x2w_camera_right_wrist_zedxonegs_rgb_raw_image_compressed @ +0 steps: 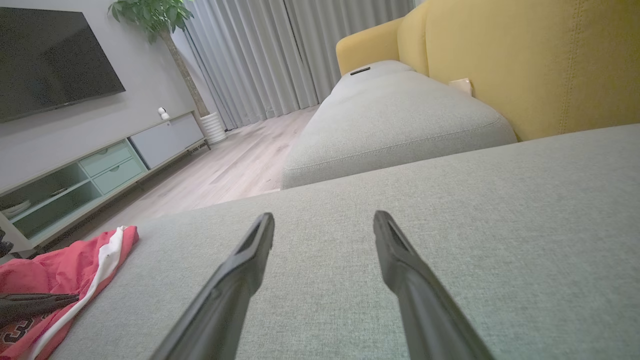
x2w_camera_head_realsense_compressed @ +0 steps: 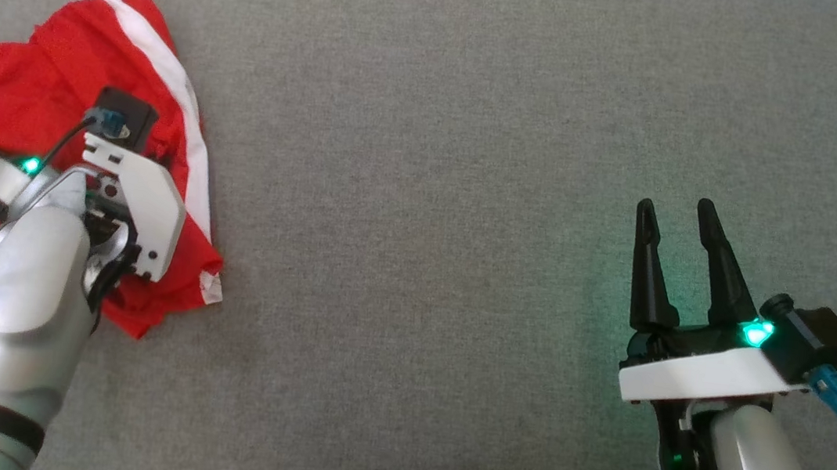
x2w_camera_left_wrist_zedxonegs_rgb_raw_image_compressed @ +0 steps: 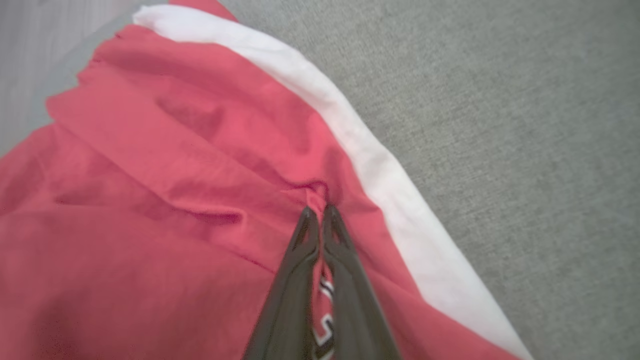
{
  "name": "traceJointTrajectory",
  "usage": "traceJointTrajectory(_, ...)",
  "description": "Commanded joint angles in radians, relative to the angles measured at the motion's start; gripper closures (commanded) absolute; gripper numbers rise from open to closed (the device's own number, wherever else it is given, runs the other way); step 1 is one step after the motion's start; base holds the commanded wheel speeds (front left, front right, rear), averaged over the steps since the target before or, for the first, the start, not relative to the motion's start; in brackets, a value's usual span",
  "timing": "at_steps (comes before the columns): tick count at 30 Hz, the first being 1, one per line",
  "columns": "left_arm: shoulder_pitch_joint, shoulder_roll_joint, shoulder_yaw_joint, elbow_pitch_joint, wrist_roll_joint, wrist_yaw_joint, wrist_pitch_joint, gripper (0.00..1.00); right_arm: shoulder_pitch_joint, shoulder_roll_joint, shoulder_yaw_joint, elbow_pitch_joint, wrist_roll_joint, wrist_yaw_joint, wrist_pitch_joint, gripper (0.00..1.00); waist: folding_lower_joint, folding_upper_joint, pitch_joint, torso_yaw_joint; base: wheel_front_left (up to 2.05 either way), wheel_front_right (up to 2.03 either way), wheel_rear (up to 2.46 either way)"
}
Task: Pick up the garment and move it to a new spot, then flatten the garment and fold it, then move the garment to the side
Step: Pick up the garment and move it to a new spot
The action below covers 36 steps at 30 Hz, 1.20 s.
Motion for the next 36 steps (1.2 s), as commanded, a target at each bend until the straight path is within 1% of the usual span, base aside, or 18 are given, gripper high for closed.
traceJointTrajectory(1,-0.019,0.04,0.028,-0.023,-0.005,0.002,-0.015,1.0,-0.032,-0.004,0.021,-0.027,0.01,-0.001,-0.011,0.0,0.0,0.0,-0.005,0.002,0.0,0.0,0.0)
traceJointTrajectory(5,-0.025,0.02,0.04,-0.062,-0.024,0.015,-0.127,1.0,-0.026,-0.004,0.024,-0.02,0.008,-0.001,-0.011,0.0,0.0,0.0,-0.032,0.006,0.0,0.0,0.0)
traceJointTrajectory(10,-0.022,-0.033,0.08,-0.122,-0.093,0.014,-0.268,1.0,-0.01,-0.004,0.019,-0.009,0.005,-0.001,-0.011,0.0,0.0,0.0,-0.082,0.01,0.0,0.0,0.0)
traceJointTrajectory(11,-0.02,-0.04,0.086,-0.137,-0.1,0.019,-0.293,1.0,-0.006,-0.004,0.018,-0.006,0.005,-0.001,-0.011,0.0,0.0,0.0,-0.093,0.011,0.0,0.0,0.0)
traceJointTrajectory(17,0.002,-0.083,0.095,-0.237,-0.126,0.039,-0.387,1.0,0.018,-0.004,0.014,0.004,0.008,-0.001,-0.011,0.0,0.0,0.0,-0.147,0.013,0.0,0.0,0.0)
traceJointTrajectory(23,0.031,-0.133,0.075,-0.33,-0.159,0.04,-0.355,1.0,0.021,-0.004,0.02,-0.001,0.016,-0.001,-0.011,0.0,0.0,0.0,-0.157,0.001,0.0,0.0,0.0)
traceJointTrajectory(28,0.037,-0.166,0.05,-0.395,-0.172,0.049,-0.321,1.0,0.013,-0.004,0.034,-0.007,0.03,-0.001,-0.011,0.0,0.0,0.0,-0.141,-0.036,0.0,0.0,0.0)
traceJointTrajectory(33,0.012,-0.2,0.009,-0.429,-0.178,0.06,-0.29,1.0,-0.013,-0.004,0.051,-0.02,0.047,-0.001,-0.011,0.0,0.0,0.0,-0.105,-0.108,0.0,0.0,0.0)
traceJointTrajectory(36,-0.018,-0.218,-0.021,-0.434,-0.185,0.07,-0.285,1.0,-0.033,-0.004,0.064,-0.029,0.06,-0.001,-0.011,0.0,0.0,0.0,-0.084,-0.167,0.0,0.0,0.0)
